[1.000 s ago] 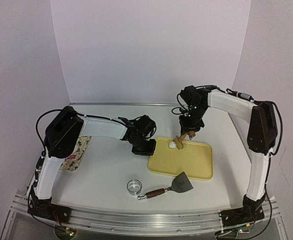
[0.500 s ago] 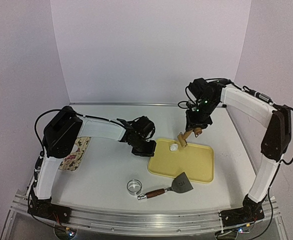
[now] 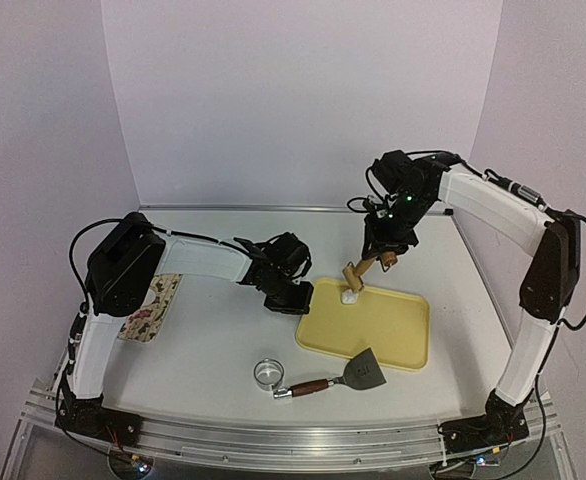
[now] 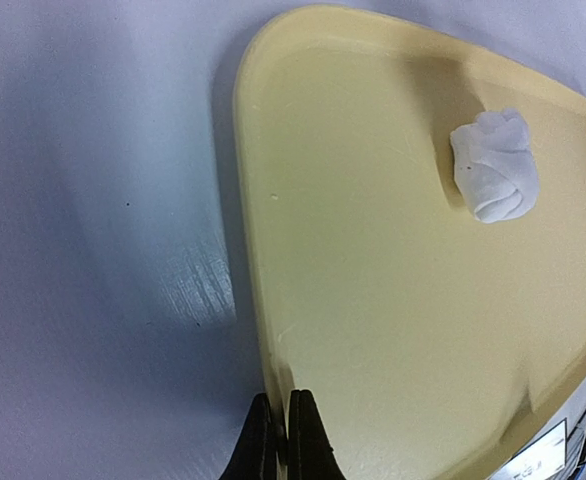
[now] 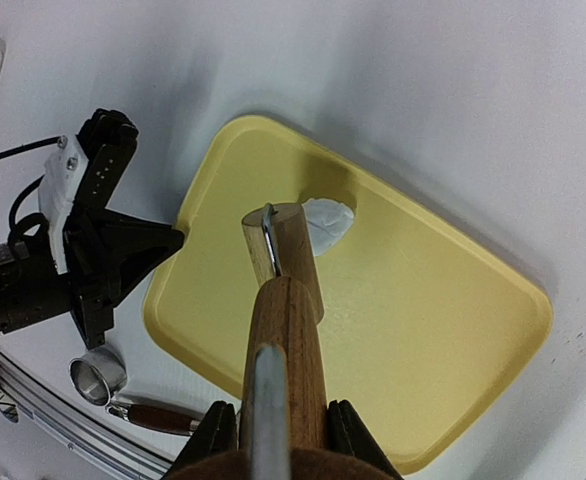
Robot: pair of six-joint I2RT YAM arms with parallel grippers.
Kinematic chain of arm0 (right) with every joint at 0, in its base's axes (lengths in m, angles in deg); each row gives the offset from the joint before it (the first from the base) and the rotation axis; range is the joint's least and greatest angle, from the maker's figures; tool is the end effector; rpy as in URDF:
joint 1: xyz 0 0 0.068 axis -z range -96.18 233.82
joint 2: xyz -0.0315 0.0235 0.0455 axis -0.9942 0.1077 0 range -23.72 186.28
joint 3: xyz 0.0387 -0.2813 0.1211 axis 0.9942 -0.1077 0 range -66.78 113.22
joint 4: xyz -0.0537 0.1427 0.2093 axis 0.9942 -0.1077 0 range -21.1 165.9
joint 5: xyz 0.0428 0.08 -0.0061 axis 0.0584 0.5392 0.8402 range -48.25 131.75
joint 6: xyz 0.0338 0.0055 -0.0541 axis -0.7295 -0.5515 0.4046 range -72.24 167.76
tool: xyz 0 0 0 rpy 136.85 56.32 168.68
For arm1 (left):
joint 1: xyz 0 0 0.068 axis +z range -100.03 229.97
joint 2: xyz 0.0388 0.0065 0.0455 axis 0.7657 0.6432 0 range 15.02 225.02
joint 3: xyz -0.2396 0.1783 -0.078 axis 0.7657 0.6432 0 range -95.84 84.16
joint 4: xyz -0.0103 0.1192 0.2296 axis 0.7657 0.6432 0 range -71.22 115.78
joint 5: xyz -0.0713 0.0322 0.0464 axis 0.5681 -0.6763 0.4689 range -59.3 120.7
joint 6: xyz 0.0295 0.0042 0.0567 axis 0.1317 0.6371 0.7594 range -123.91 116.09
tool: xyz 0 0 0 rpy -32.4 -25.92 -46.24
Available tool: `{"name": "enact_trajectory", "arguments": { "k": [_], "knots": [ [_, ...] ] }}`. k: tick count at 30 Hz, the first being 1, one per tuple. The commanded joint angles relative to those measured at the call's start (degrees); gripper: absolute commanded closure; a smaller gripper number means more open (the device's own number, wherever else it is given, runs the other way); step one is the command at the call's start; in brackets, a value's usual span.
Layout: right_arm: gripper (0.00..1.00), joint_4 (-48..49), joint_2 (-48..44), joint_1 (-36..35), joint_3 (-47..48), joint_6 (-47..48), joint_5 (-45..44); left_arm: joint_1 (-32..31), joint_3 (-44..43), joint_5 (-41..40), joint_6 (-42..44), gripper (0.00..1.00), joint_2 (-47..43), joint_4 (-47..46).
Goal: Roll out the dumpling wrappers from the dough
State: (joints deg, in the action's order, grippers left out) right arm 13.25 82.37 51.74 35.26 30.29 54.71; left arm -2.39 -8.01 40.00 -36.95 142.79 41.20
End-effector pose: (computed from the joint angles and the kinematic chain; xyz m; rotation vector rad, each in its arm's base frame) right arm 0.3312 0.2206 0.3330 -0.4236 2.7869 0.5341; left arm 0.2998 -0.4019 0.1548 0.5252 2.7045 -0.6997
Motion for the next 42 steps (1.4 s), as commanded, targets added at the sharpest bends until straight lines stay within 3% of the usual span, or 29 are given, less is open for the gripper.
{"name": "enact_trajectory", "arguments": {
  "k": [1,10,42],
  "knots": [
    [1.0,-0.11,1.98,-0.74,2.01,1.22,-1.39,-0.81,1.27,1.67,-0.03,1.0,-1.99,0.18],
    [1.0,-0.02,4.88,-1.16,2.35,1.56,-5.59,-0.83,1.27,1.61,0.16,1.0,-2.17,0.22],
    [1.0,2.44,11.88,-3.54,0.87,4.11,-4.45,-0.92,0.67,2.11,0.35,1.0,-1.43,0.17]
  ]
}}
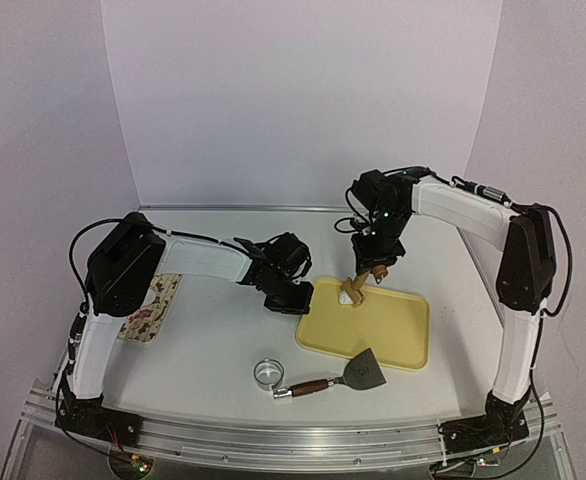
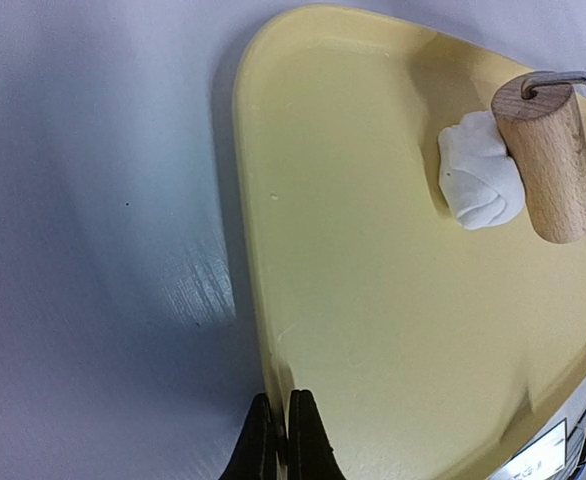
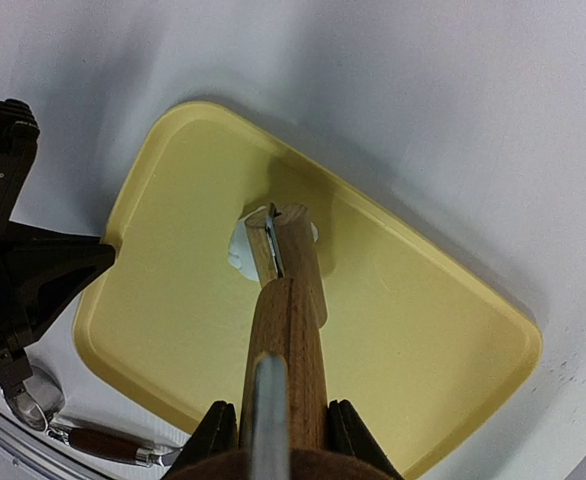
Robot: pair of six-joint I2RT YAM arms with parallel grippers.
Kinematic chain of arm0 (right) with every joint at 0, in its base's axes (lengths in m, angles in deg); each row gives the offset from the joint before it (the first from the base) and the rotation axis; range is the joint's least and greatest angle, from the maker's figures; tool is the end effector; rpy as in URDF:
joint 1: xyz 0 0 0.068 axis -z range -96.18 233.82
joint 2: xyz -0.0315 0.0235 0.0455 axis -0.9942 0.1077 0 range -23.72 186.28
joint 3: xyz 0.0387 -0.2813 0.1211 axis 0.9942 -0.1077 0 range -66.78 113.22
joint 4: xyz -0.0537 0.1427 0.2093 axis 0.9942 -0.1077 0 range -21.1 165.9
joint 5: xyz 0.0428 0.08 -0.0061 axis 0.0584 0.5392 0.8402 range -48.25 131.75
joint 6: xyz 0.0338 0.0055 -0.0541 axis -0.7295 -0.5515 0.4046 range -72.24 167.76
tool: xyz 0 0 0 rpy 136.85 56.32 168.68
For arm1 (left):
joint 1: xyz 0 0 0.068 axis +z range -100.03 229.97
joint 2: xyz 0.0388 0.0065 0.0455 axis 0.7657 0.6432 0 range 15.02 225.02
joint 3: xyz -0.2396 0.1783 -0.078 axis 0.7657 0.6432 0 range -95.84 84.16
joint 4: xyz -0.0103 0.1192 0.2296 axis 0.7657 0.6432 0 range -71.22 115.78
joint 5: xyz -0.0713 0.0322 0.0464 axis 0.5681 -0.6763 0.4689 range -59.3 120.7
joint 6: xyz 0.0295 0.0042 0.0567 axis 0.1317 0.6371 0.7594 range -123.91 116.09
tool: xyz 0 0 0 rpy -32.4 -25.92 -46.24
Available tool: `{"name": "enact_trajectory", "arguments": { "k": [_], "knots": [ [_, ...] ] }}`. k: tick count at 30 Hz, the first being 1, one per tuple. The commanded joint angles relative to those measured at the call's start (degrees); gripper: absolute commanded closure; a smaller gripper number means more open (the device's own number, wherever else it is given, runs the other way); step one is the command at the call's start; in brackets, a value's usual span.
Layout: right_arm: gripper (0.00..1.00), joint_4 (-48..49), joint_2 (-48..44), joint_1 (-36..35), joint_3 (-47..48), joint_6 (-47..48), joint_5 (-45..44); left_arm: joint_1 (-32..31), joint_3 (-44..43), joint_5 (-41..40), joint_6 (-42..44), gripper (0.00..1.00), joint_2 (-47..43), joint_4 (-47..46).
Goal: Roll out the dumpling wrappers from the dough
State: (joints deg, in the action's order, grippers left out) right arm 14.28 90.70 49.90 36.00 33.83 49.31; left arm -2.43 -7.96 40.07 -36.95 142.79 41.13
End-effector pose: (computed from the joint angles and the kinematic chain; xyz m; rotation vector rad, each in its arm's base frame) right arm 0.3527 0.2449 0.2794 -0.5323 2.8585 0.3490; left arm 0.2995 -0.4021 0.1546 0.5267 2.7045 -0.7016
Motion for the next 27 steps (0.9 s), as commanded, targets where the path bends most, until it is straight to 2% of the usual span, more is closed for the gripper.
{"name": "enact_trajectory", "arguments": {
  "k": [1,17,21,27],
  "knots": [
    [1.0,1.45,3.82,-1.86,0.04,0.62,0.95,-0.87,0.58,2.05,0.35,1.0,-1.41,0.15],
    [1.0,3.46,8.67,-4.91,0.58,0.2,1.73,-0.86,0.39,2.15,0.24,1.0,-1.11,0.33],
    [1.0,2.76,9.04,-5.19,0.38,-3.54,-2.57,-0.86,0.8,1.59,0.02,1.0,-1.59,0.51],
    [1.0,-3.83,8.27,-5.05,1.2,-6.73,-15.55,-0.77,3.24,-0.72,-0.81,1.0,-3.61,1.04]
  ]
}}
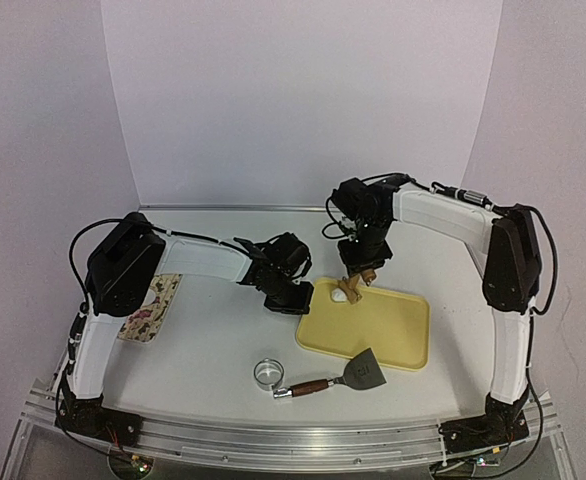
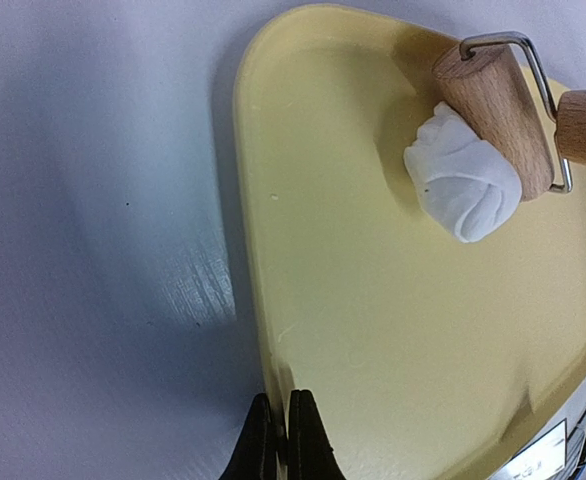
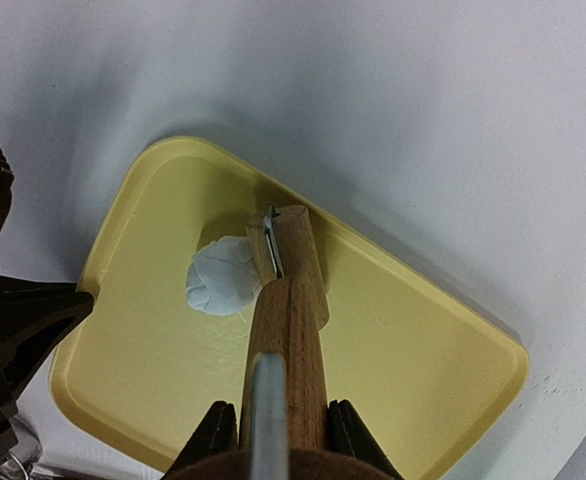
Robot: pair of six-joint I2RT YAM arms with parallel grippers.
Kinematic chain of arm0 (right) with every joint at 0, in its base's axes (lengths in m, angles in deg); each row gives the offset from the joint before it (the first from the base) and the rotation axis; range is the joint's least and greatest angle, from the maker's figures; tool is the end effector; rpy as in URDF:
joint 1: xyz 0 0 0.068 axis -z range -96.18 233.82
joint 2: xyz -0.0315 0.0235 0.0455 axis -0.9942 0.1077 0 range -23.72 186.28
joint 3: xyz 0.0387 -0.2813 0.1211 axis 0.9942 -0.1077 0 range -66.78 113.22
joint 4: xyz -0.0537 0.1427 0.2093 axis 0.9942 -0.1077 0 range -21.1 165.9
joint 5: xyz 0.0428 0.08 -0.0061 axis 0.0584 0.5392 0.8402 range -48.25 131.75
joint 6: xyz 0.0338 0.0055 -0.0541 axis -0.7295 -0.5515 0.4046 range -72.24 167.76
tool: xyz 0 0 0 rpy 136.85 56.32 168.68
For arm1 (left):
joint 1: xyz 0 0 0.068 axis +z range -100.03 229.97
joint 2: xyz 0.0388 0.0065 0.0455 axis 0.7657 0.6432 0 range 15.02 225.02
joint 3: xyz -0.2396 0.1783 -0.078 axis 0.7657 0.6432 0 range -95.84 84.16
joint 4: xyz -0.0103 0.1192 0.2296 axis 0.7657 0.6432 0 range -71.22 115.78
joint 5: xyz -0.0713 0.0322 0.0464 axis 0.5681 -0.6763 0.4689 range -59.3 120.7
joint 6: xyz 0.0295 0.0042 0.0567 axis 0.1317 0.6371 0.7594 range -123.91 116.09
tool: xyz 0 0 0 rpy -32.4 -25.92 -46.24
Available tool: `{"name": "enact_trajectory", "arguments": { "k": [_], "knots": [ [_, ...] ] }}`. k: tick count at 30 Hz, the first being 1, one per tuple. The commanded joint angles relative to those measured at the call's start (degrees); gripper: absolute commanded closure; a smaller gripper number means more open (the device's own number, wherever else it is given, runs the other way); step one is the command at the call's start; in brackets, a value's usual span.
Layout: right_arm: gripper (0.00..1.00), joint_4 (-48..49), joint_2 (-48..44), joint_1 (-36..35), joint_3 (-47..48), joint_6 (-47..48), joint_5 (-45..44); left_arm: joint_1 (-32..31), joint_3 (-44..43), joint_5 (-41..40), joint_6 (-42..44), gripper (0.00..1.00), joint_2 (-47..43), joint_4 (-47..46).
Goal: Roll out the dumpling wrappers from the dough
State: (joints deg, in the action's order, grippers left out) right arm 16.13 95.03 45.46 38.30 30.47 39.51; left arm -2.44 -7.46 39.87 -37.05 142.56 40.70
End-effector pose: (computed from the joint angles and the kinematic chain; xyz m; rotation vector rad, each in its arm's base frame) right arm 0.3538 0.2774 0.2599 -0.5156 2.8175 0.1450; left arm 0.2989 -0.4012 0.1544 0.5228 2.7015 -0.7003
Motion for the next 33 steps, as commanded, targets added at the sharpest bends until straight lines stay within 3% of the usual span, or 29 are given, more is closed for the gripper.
{"name": "enact_trajectory", "arguments": {
  "k": [1,10,20,33],
  "knots": [
    [1.0,-6.5,3.59,-0.43,-1.18,-3.66,-6.52,-0.76,3.21,-0.75,-0.88,1.0,-3.65,1.51],
    [1.0,-10.88,-3.08,0.47,0.14,-4.57,-7.1,-0.76,5.61,-0.35,-1.49,1.0,-5.18,-0.42],
    [1.0,-8.44,-9.55,-0.3,7.18,-1.19,10.71,-0.79,5.02,1.64,-1.4,1.0,-4.67,-2.2],
    [1.0,-6.02,-4.31,-1.49,8.59,-0.38,8.41,-0.84,4.97,1.67,-1.4,1.0,-5.11,-2.52]
  ]
}}
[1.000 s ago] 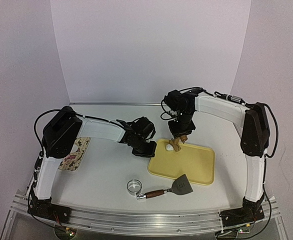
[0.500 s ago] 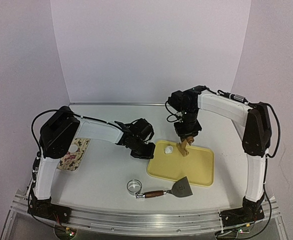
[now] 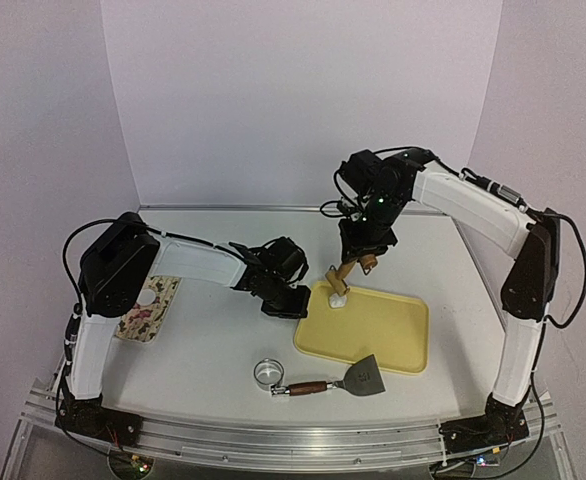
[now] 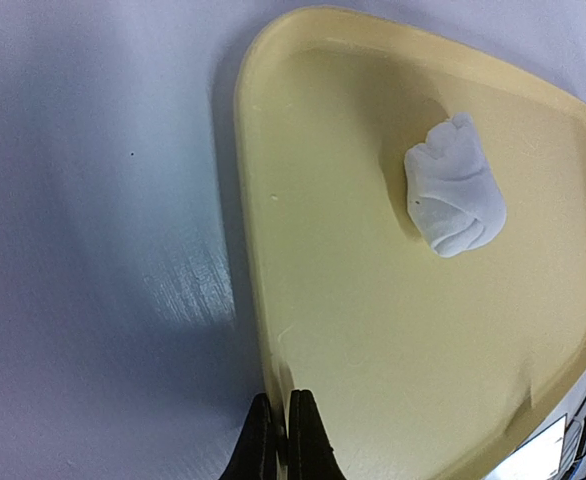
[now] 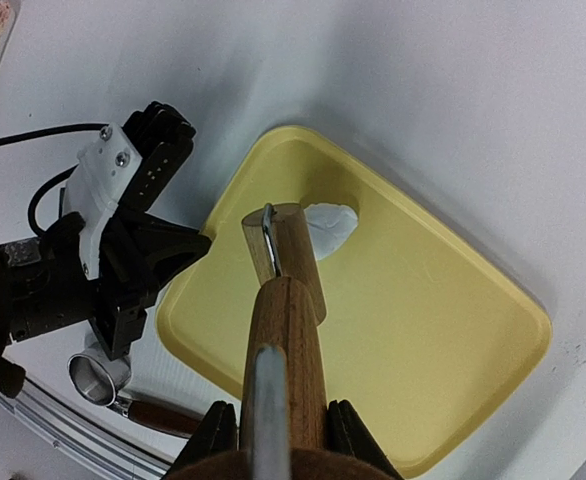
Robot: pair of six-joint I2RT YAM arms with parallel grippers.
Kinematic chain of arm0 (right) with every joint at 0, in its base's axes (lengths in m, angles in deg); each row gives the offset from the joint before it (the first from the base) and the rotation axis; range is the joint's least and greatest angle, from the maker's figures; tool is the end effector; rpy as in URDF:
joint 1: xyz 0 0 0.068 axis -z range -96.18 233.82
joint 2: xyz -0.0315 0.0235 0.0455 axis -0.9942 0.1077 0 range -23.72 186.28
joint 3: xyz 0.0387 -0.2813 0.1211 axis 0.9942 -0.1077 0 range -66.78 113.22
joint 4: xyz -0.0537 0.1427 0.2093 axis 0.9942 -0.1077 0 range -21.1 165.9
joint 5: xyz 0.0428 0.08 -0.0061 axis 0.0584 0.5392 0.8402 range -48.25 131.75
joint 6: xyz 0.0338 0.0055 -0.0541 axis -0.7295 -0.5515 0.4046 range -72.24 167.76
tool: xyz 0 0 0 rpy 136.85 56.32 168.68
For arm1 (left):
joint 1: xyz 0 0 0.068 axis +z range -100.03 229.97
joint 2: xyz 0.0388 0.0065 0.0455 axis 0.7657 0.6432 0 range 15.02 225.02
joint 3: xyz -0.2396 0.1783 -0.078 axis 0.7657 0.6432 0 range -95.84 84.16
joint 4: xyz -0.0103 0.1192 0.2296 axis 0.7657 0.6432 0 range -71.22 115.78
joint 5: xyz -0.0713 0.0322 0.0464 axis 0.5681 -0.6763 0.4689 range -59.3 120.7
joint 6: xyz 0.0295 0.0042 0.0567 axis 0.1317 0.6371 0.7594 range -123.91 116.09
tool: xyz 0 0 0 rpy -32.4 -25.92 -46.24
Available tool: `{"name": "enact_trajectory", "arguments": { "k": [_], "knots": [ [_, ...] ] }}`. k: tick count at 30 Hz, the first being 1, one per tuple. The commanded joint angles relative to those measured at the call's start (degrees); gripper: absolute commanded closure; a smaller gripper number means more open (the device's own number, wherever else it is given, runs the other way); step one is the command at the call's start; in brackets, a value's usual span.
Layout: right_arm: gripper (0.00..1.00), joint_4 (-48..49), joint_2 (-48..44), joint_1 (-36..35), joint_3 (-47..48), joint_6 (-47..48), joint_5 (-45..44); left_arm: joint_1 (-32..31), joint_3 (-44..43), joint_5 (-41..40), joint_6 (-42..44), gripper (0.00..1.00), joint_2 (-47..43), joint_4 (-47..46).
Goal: Roll out the dumpling wrappers from the dough
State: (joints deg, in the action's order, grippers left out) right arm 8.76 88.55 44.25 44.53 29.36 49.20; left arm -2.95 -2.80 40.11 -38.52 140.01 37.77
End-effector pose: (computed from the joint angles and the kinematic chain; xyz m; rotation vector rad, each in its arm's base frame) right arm 0.3223 0.2745 0.3336 -0.5565 2.7838 0.4278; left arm 0.2873 -0.3937 0.1549 0.5026 2.7000 -0.7253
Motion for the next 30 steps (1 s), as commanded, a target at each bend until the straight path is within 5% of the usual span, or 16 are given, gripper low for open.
{"name": "enact_trajectory", "arguments": {
  "k": [1,30],
  "knots": [
    [1.0,1.36,2.51,-0.32,2.37,0.73,-1.83,-0.33,0.27,1.45,0.07,1.0,-2.54,0.38],
    [1.0,2.89,8.4,-0.39,-0.88,3.02,-1.78,-0.34,-0.23,1.49,0.07,1.0,-1.54,0.6]
  ]
}}
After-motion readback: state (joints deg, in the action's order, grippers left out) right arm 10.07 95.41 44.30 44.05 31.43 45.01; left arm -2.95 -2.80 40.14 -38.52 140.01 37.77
